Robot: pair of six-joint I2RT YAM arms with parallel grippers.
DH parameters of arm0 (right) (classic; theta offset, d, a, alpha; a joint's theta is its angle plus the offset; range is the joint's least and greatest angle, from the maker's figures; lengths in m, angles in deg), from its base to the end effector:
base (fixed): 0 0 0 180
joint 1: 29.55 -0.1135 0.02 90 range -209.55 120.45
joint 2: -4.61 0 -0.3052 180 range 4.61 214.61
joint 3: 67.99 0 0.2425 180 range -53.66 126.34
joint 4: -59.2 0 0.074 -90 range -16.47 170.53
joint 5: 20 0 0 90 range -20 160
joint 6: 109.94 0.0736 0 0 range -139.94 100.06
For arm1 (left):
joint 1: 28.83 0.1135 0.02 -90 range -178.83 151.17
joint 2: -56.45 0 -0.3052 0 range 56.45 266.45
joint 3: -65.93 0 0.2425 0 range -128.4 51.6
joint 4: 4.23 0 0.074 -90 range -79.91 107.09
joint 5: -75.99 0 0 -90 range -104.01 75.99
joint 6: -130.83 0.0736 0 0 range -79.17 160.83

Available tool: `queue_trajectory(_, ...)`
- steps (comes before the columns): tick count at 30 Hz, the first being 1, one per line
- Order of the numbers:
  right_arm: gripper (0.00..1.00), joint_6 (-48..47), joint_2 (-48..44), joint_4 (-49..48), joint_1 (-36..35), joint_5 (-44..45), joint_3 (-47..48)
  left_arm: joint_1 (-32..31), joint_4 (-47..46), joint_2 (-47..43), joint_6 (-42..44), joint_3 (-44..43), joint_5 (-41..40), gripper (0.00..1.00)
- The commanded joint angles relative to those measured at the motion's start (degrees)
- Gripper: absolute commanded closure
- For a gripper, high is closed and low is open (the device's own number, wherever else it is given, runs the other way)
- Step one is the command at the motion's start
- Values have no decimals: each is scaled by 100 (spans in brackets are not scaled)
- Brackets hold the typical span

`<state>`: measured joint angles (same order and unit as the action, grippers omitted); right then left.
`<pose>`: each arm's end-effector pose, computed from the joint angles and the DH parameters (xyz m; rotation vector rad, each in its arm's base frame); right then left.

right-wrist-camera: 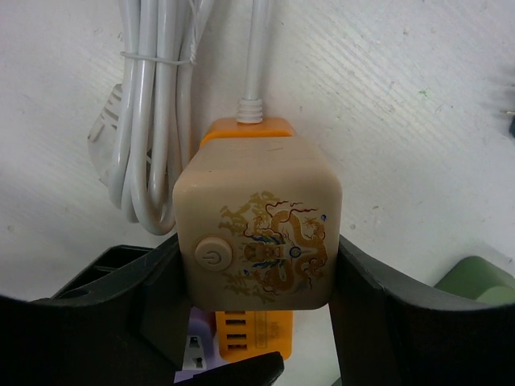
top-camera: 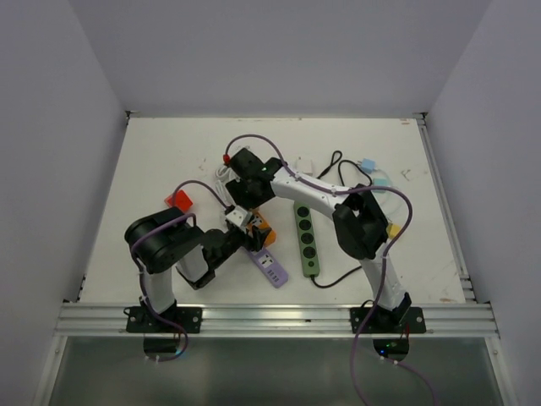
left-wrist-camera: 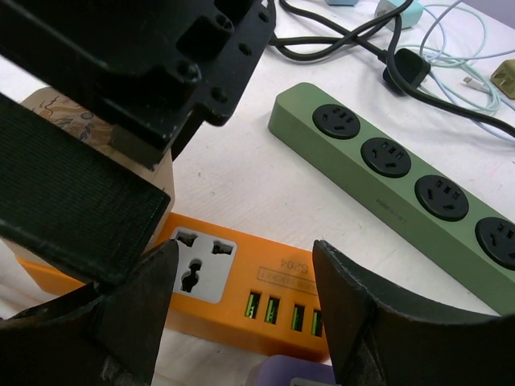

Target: Pull the plug off the socket

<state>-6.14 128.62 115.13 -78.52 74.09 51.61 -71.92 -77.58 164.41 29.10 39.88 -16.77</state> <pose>0.3358 0.3778 0.2197 -0.7765 2.5328 0.2845 0.2172 -0.1983 0.1418 0.4419 1.7099 -0.6619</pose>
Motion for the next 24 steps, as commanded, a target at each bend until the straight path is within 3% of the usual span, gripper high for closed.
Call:
queue_trajectory(1, 100, -282, 27, 690, -156, 837, 432, 108, -663, 612, -489, 478, -391, 27)
queue_trajectory(8, 100, -299, 124, 709, -271, 989, 450, 108, 206, 401, -769, 251, -558, 29)
queue_trajectory(17, 100, 509, -395, -661, 704, -2365, -603, 117, 383, 568, -1024, 285, -672, 30)
queue_trajectory(20, 100, 694, -237, -768, 863, -2887, -596, 117, 243, 691, -1069, 364, -734, 30)
queue_trajectory(24, 100, 712, -166, -742, 863, -2758, -526, 117, 260, 823, -1095, 355, -743, 30)
